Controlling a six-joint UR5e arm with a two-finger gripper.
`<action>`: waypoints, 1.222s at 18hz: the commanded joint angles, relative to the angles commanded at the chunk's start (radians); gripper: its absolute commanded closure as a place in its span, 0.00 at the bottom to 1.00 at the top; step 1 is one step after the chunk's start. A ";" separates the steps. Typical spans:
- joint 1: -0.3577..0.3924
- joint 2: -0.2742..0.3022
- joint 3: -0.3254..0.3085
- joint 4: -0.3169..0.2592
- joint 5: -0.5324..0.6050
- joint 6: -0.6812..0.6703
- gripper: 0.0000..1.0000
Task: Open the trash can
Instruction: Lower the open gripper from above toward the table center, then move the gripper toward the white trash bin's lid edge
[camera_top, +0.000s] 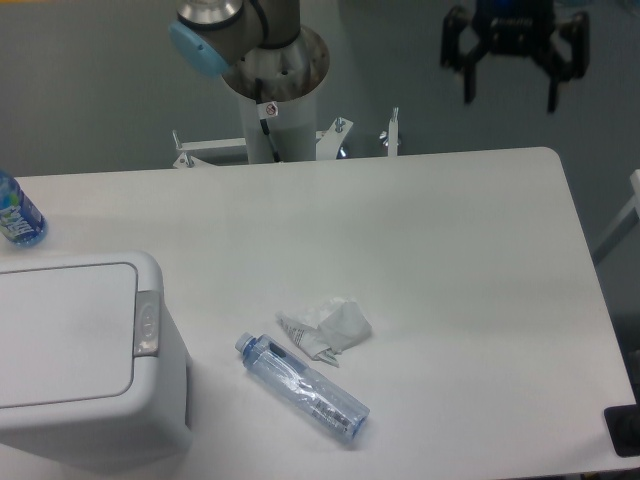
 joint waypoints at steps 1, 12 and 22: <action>-0.029 -0.017 0.002 0.038 -0.002 -0.071 0.00; -0.201 -0.117 0.021 0.131 -0.158 -0.629 0.00; -0.330 -0.198 0.029 0.204 -0.160 -0.803 0.00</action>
